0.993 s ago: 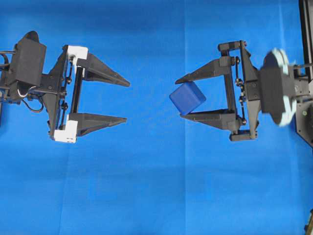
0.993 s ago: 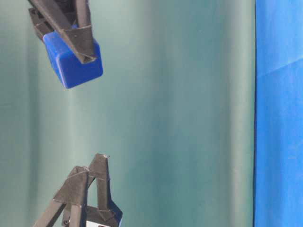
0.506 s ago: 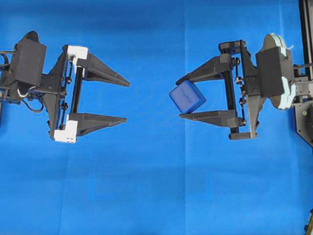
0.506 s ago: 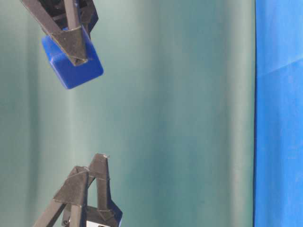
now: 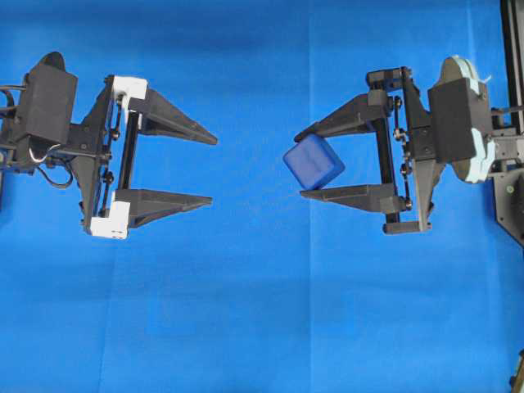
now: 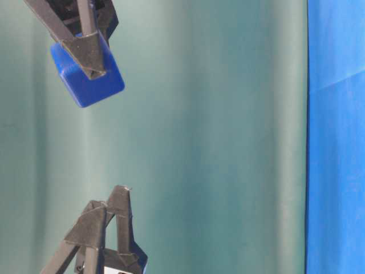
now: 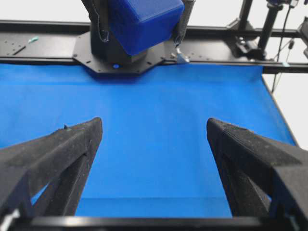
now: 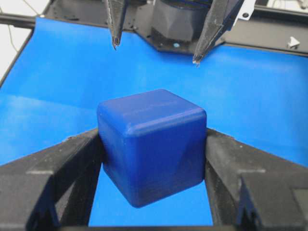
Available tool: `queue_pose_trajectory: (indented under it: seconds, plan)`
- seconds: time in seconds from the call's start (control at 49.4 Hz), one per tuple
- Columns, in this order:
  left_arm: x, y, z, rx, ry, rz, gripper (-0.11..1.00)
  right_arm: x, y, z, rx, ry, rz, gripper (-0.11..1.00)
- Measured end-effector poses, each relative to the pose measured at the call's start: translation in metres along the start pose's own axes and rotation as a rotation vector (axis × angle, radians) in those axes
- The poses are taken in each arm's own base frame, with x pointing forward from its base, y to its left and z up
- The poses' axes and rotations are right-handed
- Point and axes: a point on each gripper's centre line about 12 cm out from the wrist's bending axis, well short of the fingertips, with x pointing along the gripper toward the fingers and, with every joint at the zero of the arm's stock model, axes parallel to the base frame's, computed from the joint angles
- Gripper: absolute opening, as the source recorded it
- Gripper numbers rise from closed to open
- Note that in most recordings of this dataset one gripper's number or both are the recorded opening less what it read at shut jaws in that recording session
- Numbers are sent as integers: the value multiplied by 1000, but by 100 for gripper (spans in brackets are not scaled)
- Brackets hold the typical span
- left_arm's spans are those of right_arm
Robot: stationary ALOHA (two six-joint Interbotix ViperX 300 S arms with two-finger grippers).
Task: Handover the blue block to the right arm after grasping it with the left arm, then place it in the designated position.
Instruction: 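Hold the cube in the right gripper near the table center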
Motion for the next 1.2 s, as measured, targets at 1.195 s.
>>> queue_pose_trajectory:
  seconds: [1.195]
  plan:
    - [0,0,1,-2,-2,0,93,-1,0,-18,19,144,-43,52]
